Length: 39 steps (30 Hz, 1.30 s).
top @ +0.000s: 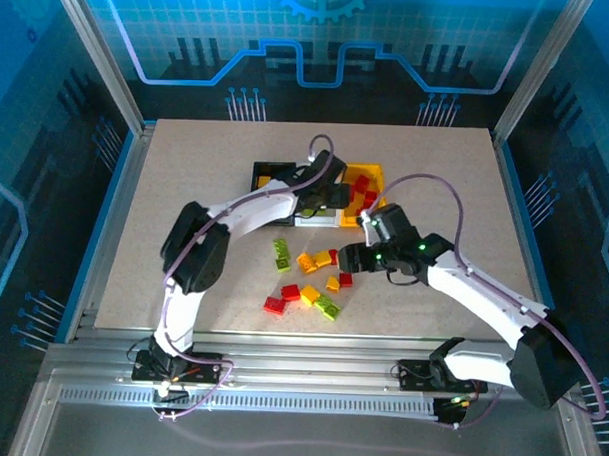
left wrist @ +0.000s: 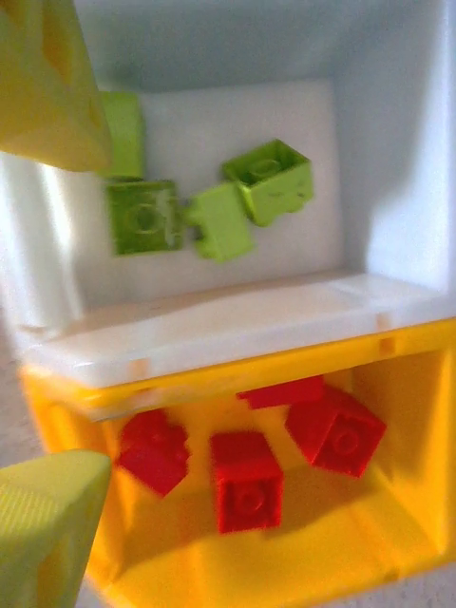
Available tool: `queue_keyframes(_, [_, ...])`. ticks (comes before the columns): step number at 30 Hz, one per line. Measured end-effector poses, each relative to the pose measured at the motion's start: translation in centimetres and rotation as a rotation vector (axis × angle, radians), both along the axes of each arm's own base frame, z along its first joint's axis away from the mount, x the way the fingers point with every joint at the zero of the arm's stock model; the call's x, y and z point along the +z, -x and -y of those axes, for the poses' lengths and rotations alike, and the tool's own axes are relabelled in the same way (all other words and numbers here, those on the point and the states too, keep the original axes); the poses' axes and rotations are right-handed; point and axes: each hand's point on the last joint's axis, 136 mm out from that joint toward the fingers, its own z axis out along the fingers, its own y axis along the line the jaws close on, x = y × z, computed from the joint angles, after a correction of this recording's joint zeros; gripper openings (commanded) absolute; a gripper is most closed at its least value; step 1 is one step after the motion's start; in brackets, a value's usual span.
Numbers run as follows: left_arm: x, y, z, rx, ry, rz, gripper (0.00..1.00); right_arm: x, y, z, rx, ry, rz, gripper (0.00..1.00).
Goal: Sort the legos into containers by color
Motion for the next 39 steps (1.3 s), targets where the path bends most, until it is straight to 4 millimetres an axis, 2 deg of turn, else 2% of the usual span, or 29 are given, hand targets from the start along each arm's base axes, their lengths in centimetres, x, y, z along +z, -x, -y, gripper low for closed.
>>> queue_keyframes(1, [1.1, 0.8, -0.3, -0.002, 0.025, 0.011, 0.98, -0.2, 0.9, -0.8, 0.044, 0.01, -0.006, 0.71])
queue_keyframes(6, [6.7, 5.3, -3.4, 0.007, 0.125, 0.1, 0.99, -2.7, 5.1, -3.7, 0.223, 0.09, -0.062, 0.72])
queue_keyframes(8, [8.2, 7.4, -5.1, 0.017, 0.155, 0.132, 0.99, -4.0, 6.5, -4.3, 0.271, 0.137, -0.089, 0.72])
queue_keyframes(10, [8.7, 9.2, -6.8, 0.028, 0.164, 0.147, 0.99, -5.3, 7.4, -4.5, 0.299, 0.186, -0.11, 0.71])
queue_keyframes(13, [8.2, 11.3, -8.9, 0.055, 0.167, 0.144, 0.99, -7.2, 8.0, -4.2, 0.317, 0.267, -0.132, 0.71])
queue_keyframes(17, [5.9, 13.8, -12.0, 0.106, 0.14, 0.106, 0.99, -9.0, 8.2, -3.2, 0.312, 0.367, -0.146, 0.7])
queue_keyframes(19, [5.2, 14.7, -13.1, 0.126, 0.131, 0.091, 0.99, -9.5, 8.2, -2.9, 0.312, 0.405, -0.154, 0.68])
queue_keyframes(22, [4.7, 15.3, -14.3, 0.159, 0.129, 0.079, 0.99, -9.7, 7.9, -3.5, 0.319, 0.427, -0.146, 0.65])
queue_keyframes(26, [4.6, 15.3, -14.9, 0.178, 0.13, 0.08, 0.99, -10.2, 8.2, -4.3, 0.345, 0.441, -0.153, 0.57])
queue_keyframes(31, [4.5, 15.2, -15.1, 0.194, 0.133, 0.077, 0.99, -10.9, 8.5, -4.3, 0.352, 0.455, -0.176, 0.44])
queue_keyframes(34, [4.5, 15.2, -15.1, 0.199, 0.136, 0.076, 0.99, -10.9, 8.6, -4.2, 0.35, 0.456, -0.178, 0.36])
queue_keyframes(39, [4.5, 15.2, -15.1, 0.198, 0.137, 0.076, 0.99, -10.2, 8.6, -4.2, 0.343, 0.443, -0.169, 0.31])
